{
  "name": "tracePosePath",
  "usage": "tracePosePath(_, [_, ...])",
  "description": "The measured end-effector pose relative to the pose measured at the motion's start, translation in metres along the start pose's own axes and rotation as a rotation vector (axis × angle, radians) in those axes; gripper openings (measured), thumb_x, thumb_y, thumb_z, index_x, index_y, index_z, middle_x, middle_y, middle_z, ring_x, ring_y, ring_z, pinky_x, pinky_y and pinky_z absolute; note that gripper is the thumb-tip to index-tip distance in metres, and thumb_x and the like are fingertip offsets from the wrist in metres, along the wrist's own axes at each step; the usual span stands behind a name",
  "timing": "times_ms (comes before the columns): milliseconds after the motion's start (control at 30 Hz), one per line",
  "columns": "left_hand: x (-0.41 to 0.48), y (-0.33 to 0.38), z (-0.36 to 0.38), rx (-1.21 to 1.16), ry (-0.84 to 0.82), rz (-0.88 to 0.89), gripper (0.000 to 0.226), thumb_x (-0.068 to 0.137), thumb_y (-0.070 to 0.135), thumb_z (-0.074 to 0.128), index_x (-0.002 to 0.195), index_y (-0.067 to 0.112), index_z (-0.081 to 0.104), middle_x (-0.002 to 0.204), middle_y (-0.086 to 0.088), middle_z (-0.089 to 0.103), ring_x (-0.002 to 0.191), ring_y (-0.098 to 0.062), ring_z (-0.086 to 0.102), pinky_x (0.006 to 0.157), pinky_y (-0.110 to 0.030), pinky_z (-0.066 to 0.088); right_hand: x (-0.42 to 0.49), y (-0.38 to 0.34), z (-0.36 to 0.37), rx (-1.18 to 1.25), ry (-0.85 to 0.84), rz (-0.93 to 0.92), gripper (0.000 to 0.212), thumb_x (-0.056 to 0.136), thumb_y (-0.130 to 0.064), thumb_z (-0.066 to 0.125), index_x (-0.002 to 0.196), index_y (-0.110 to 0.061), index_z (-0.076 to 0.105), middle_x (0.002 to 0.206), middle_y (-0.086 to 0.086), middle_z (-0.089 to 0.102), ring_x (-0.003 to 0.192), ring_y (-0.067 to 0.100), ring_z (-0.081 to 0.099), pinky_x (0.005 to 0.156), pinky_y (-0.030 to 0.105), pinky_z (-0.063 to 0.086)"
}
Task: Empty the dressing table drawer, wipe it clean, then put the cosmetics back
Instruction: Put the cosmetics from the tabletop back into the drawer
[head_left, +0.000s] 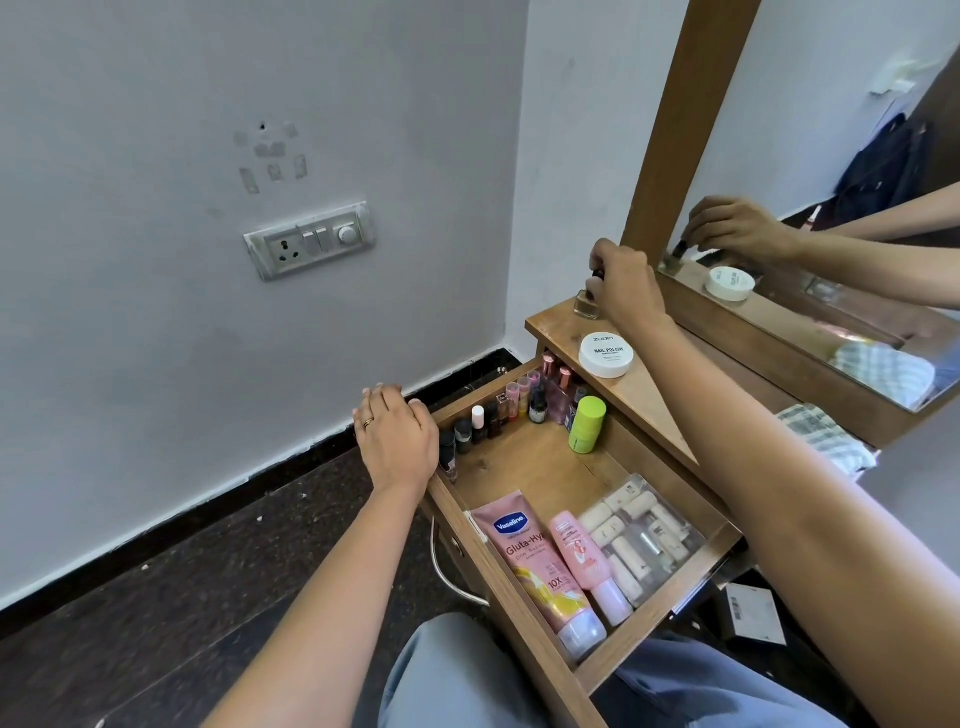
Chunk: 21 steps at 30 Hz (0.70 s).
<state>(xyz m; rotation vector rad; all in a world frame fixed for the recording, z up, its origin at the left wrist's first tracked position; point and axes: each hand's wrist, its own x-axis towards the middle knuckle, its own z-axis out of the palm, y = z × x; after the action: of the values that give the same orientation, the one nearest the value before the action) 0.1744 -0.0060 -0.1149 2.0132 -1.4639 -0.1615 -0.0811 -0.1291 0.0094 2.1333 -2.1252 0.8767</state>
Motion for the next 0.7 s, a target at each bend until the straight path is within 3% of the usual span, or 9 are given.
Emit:
tracePosePath(167, [0.000,0.001,-0.001,-0.002,0.002,0.002,0.039,0.098,0.019,0.035,0.130,0.001,0.049,0.139,-0.018,0.049,0.141,-0.030,0.030,0.117,-0.044,0.019,-0.010,-0.016,-0.022,0.092,0.124,-0.107,0.010,0.085,0.001,0.056,0.093,-0.005,0.057,0.090,0.011,0.063,0.075,0.021,0.060,0.062,0.031,0.047])
tracePosePath(233, [0.000,0.000,0.000,-0.001,0.004,0.003,0.039,0.098,0.019,0.035,0.129,0.001,0.049,0.139,-0.018,0.049,0.140,-0.031,0.031,0.117,-0.044,0.020,-0.022,-0.033,-0.041,0.204,0.150,-0.173,0.010,0.084,0.002,0.056,0.092,-0.003,0.058,0.086,0.008,0.061,0.068,0.002,0.060,0.061,0.017,0.048])
tracePosePath(300, [0.000,0.000,0.000,-0.006,0.006,0.001,0.039,0.098,0.019,0.035,0.129,0.001,0.049,0.139,-0.018,0.050,0.140,-0.031,0.031,0.117,-0.045,0.020,-0.041,-0.050,-0.050,0.356,0.055,-0.186,0.011,0.083,0.006,0.056,0.091,-0.001,0.060,0.083,0.006,0.060,0.059,-0.012,0.058,0.052,0.004,0.042])
tracePosePath(367, [0.000,0.000,0.000,-0.011,0.006,-0.005,0.039,0.098,0.019,0.035,0.130,0.001,0.049,0.139,-0.019,0.049,0.140,-0.031,0.031,0.117,-0.045,0.020,-0.063,-0.061,-0.044,0.378,-0.091,-0.205,0.014,0.080,0.005,0.060,0.091,-0.003,0.062,0.082,0.007,0.063,0.058,-0.006,0.060,0.053,0.010,0.047])
tracePosePath(433, [0.000,0.000,0.000,-0.009,0.006,-0.001,0.039,0.098,0.019,0.035,0.130,0.001,0.049,0.139,-0.018,0.050,0.140,-0.031,0.031,0.117,-0.045,0.020,-0.085,-0.064,-0.021,0.307,-0.227,-0.258,0.015,0.077,0.002,0.062,0.089,-0.007,0.064,0.081,0.005,0.066,0.070,0.011,0.062,0.066,0.024,0.051])
tracePosePath(533, [0.000,0.001,0.001,-0.003,0.002,0.003,0.039,0.098,0.019,0.034,0.130,0.001,0.049,0.139,-0.019,0.049,0.140,-0.032,0.031,0.117,-0.045,0.020,-0.117,-0.064,0.023,0.271,-0.424,-0.288,0.018,0.076,0.002,0.061,0.089,-0.011,0.063,0.081,0.003,0.064,0.074,0.017,0.058,0.068,0.025,0.045])
tracePosePath(700, [0.001,-0.001,0.001,0.017,-0.005,0.000,0.041,0.098,0.021,0.033,0.130,0.001,0.049,0.139,-0.019,0.050,0.140,-0.031,0.032,0.118,-0.045,0.021,-0.142,-0.064,0.076,0.210,-0.543,-0.322,0.021,0.076,0.003,0.059,0.092,-0.010,0.060,0.094,0.008,0.065,0.087,0.024,0.059,0.075,0.032,0.048])
